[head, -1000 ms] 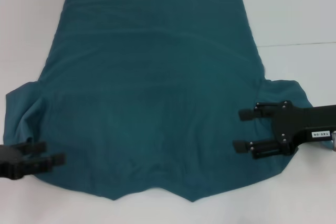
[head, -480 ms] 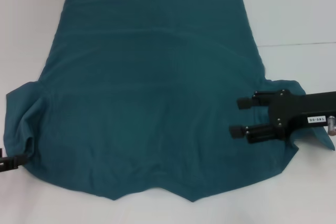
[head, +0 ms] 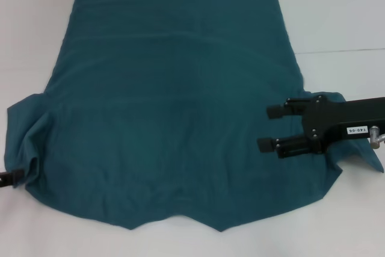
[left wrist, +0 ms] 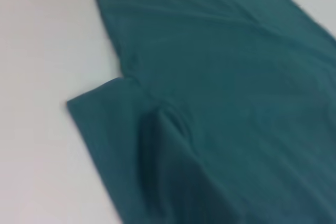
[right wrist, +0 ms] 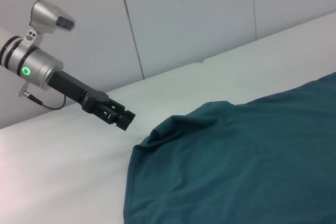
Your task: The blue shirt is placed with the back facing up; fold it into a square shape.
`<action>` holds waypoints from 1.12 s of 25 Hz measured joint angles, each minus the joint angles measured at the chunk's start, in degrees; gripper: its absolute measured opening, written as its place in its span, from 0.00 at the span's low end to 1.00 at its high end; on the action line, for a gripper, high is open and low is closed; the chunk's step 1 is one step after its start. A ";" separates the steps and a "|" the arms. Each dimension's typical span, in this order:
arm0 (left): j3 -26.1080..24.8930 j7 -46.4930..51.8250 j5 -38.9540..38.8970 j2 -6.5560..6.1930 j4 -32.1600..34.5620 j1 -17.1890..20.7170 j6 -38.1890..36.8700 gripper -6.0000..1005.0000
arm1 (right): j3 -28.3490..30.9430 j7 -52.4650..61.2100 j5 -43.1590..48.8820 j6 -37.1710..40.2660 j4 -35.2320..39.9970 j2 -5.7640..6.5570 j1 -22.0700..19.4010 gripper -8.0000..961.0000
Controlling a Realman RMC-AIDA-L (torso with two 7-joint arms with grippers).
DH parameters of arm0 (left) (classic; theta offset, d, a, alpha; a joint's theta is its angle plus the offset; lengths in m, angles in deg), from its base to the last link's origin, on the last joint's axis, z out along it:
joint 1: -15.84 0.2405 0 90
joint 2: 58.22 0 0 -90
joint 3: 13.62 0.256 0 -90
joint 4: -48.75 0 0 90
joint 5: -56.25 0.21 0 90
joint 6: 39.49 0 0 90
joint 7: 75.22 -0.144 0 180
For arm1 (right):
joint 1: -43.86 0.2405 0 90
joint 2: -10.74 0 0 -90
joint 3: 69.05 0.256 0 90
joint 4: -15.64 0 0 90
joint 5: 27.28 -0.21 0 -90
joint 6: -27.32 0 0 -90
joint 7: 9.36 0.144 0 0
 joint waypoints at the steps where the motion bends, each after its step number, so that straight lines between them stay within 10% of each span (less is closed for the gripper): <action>1: 1.89 1.49 1.31 0.24 0.01 -0.02 2.16 0.80 | -0.08 0.00 0.00 -0.04 0.00 0.00 0.01 0.95; 19: 4.76 3.15 3.75 1.83 0.76 -0.61 7.48 0.78 | -0.52 0.02 0.00 -0.13 0.03 -0.36 0.35 0.95; 28: 6.27 3.20 4.25 2.53 0.71 -0.59 10.60 0.58 | -0.70 0.02 0.00 -0.13 0.08 -0.38 0.47 0.95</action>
